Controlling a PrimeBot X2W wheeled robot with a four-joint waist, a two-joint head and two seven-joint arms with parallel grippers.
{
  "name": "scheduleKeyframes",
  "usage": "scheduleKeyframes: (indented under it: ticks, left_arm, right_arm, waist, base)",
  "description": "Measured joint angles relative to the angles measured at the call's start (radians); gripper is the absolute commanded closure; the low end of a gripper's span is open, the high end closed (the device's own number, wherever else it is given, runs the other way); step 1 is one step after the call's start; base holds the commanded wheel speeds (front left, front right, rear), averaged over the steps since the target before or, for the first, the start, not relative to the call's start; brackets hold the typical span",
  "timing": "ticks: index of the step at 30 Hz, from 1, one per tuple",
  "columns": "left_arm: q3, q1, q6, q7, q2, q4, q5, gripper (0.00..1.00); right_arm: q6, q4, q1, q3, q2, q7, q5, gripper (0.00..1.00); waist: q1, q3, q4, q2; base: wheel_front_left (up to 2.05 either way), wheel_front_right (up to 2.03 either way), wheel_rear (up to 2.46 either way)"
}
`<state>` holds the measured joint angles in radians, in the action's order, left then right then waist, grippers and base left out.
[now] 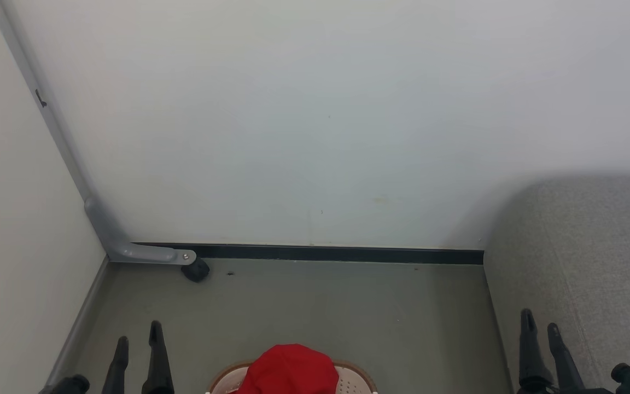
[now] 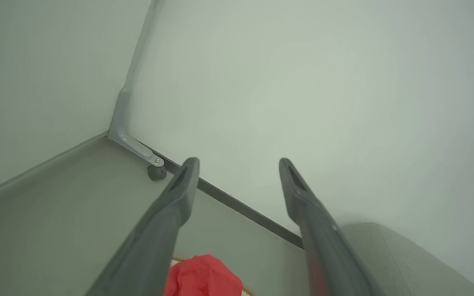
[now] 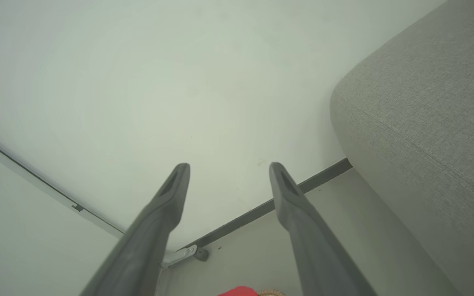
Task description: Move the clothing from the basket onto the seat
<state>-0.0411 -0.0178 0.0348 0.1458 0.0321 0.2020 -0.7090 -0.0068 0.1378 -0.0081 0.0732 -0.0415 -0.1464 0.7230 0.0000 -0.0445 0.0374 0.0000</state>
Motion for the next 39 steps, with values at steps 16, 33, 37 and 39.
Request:
scheduleKeyframes:
  ticks: [16, 33, 37, 39]
  left_arm:
    - [-0.071, 0.0, 0.037, 0.06, 0.005, 0.022, 0.358, 0.0]
    - [-0.122, 0.0, 0.061, 0.104, 0.008, 0.11, 0.514, 0.0]
    - [-0.124, 0.0, 0.06, 0.104, 0.009, 0.132, 0.506, 0.0]
    - [-0.127, 0.0, 0.056, 0.104, 0.009, 0.142, 0.488, 0.0]
  right_arm:
    - [-0.029, 0.039, 0.001, 0.087, -0.027, -0.059, -0.294, 0.0]
    - [-0.046, 0.11, 0.001, 0.138, -0.028, -0.103, -0.453, 0.0]
    - [-0.046, 0.136, 0.001, 0.139, -0.028, -0.103, -0.453, 0.0]
    - [-0.046, 0.146, 0.0, 0.139, -0.027, -0.103, -0.452, 0.0]
  waist:
    - [0.0, -0.006, 0.006, 0.0]
    - [0.0, -0.015, 0.004, -0.0001]
    - [0.0, -0.016, 0.002, -0.0001]
    - [0.0, -0.016, 0.001, 0.0]
  base:
    - [0.0, 0.0, 0.0]
    - [0.0, 0.0, 0.0]
    - [0.0, 0.0, 0.0]
    - [0.0, 0.0, 0.0]
